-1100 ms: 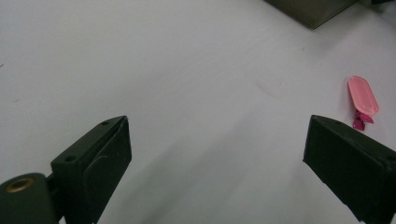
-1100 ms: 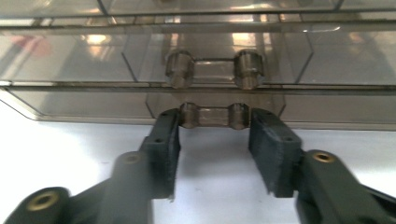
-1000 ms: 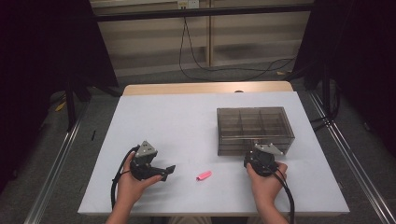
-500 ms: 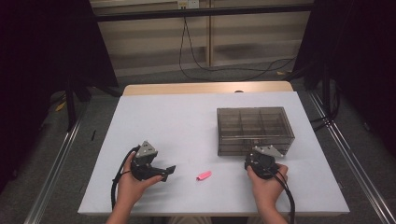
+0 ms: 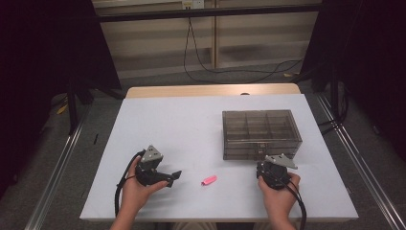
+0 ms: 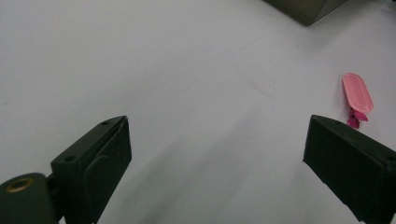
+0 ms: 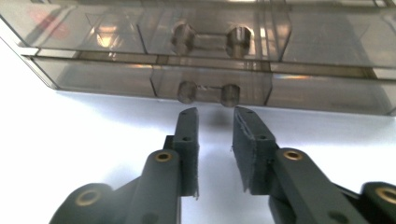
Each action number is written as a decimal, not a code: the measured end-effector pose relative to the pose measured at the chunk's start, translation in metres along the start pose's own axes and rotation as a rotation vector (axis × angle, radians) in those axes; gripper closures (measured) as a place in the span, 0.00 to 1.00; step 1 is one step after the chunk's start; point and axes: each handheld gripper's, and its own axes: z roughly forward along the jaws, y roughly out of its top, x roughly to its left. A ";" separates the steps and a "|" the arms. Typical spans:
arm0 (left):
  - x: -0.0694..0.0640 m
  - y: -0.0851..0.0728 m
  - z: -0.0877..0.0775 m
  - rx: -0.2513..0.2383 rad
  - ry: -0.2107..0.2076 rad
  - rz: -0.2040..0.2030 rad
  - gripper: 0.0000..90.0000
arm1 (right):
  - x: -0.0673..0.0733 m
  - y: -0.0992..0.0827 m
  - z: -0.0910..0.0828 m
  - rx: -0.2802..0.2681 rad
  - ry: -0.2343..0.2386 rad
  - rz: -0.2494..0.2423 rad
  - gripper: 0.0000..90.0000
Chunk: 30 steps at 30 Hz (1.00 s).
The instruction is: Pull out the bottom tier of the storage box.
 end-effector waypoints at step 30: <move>0.002 0.001 0.000 -0.009 0.006 0.006 0.08 | 0.010 0.011 0.017 0.007 -0.049 0.027 0.62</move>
